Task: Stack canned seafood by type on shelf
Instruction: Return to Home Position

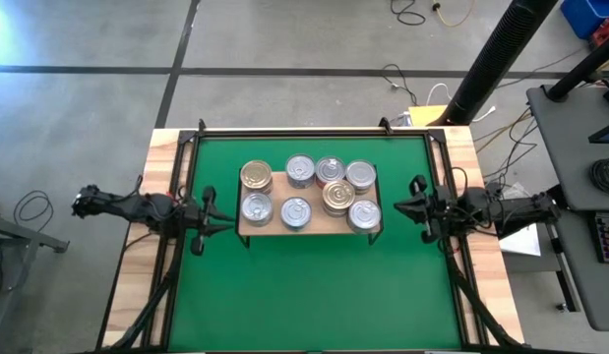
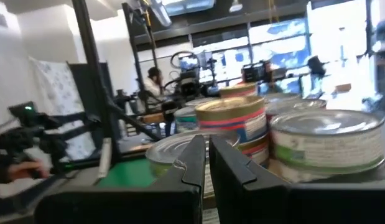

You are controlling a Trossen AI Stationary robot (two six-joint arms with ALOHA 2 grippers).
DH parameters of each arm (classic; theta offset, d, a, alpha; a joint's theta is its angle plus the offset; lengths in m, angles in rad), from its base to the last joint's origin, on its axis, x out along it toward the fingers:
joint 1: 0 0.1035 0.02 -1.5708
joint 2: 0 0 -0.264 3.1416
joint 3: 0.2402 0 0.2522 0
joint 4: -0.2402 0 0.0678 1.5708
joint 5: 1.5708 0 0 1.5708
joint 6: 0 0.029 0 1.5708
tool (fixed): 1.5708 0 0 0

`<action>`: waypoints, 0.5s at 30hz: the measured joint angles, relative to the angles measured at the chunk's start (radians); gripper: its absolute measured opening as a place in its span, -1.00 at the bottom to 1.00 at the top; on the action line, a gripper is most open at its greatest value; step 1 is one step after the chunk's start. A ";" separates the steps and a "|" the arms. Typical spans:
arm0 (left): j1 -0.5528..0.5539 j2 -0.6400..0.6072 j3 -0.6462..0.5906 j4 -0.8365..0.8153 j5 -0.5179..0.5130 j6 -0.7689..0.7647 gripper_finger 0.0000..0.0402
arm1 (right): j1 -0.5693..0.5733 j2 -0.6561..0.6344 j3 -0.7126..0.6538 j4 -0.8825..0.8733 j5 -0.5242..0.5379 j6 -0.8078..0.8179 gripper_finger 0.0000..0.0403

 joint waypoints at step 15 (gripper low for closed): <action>0.001 0.062 -0.016 0.042 -0.002 0.034 -0.71 | 0.000 0.019 0.000 0.006 0.113 -0.076 -0.94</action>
